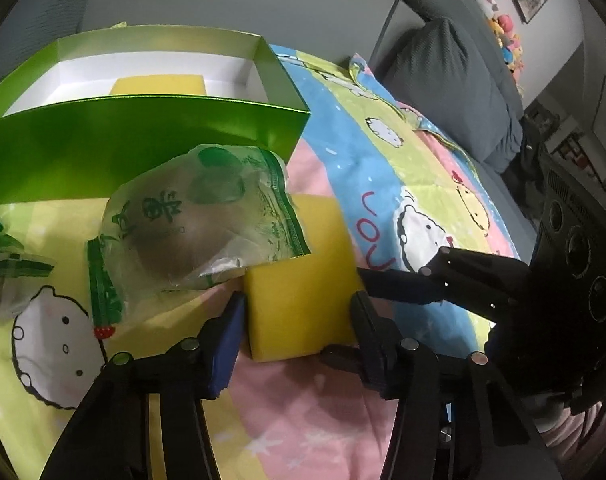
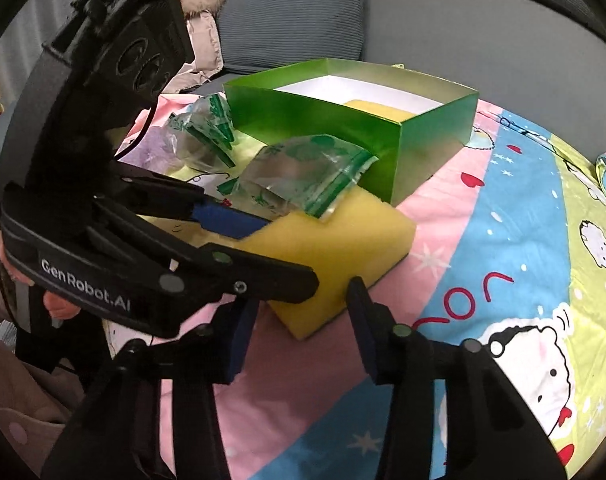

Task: Organize objects
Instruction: 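Move the left gripper to the second yellow sponge and grasp it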

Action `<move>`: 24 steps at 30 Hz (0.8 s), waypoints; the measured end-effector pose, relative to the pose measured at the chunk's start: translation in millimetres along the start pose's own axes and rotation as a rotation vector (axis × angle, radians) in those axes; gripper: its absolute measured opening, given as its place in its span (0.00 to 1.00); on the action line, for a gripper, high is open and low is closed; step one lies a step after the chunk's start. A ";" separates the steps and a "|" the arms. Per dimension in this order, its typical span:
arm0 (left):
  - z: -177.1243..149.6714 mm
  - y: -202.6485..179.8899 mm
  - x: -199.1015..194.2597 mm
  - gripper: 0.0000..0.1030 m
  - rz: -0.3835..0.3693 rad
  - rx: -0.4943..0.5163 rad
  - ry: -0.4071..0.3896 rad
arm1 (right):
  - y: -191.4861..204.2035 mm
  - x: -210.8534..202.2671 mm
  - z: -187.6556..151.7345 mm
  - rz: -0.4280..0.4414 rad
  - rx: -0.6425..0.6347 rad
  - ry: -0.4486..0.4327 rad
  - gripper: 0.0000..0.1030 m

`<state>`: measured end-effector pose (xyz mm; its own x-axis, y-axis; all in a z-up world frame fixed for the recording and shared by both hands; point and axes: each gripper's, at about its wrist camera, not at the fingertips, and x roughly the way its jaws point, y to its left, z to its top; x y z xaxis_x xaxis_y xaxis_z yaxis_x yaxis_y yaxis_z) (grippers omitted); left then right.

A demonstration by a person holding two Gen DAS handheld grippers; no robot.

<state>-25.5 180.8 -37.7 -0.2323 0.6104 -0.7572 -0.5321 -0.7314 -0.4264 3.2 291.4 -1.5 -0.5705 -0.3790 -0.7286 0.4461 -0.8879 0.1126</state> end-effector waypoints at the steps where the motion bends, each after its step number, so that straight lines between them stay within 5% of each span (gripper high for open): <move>1: -0.3 -0.7 -0.3 0.51 0.003 -0.001 -0.001 | -1.8 0.2 -0.6 0.002 0.010 -0.002 0.42; 24: -11.7 -52.1 -32.6 0.51 0.010 0.065 -0.049 | 27.2 -49.6 -13.5 -0.073 0.041 -0.066 0.41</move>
<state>19.3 195.4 3.4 -0.2769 0.6185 -0.7354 -0.5811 -0.7173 -0.3844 53.0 289.6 28.6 -0.6454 -0.3281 -0.6898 0.3739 -0.9232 0.0893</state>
